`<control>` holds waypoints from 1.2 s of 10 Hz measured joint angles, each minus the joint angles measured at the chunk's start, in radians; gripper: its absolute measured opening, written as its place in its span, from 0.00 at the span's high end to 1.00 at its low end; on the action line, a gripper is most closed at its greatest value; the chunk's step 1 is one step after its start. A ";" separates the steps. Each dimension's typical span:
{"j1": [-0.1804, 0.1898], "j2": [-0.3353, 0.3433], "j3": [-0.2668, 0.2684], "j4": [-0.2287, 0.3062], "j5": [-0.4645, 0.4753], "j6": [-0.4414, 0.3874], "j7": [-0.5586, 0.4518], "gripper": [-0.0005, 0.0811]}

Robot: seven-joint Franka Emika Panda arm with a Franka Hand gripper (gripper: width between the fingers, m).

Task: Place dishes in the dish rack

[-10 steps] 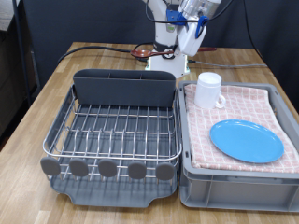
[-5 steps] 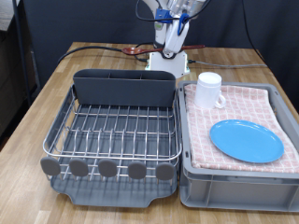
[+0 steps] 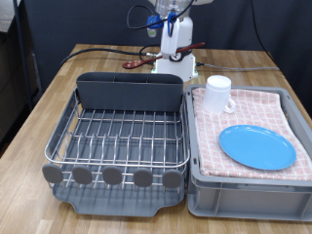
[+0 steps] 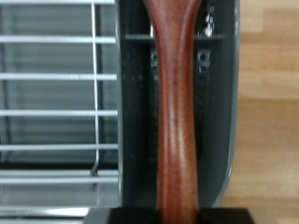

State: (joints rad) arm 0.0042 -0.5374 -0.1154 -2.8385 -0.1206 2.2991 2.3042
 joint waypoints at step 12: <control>0.063 0.150 -0.193 -0.027 0.169 0.157 -0.190 0.88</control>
State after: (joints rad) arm 0.0668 -0.3877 -0.3083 -2.8650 0.0488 2.4561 2.1139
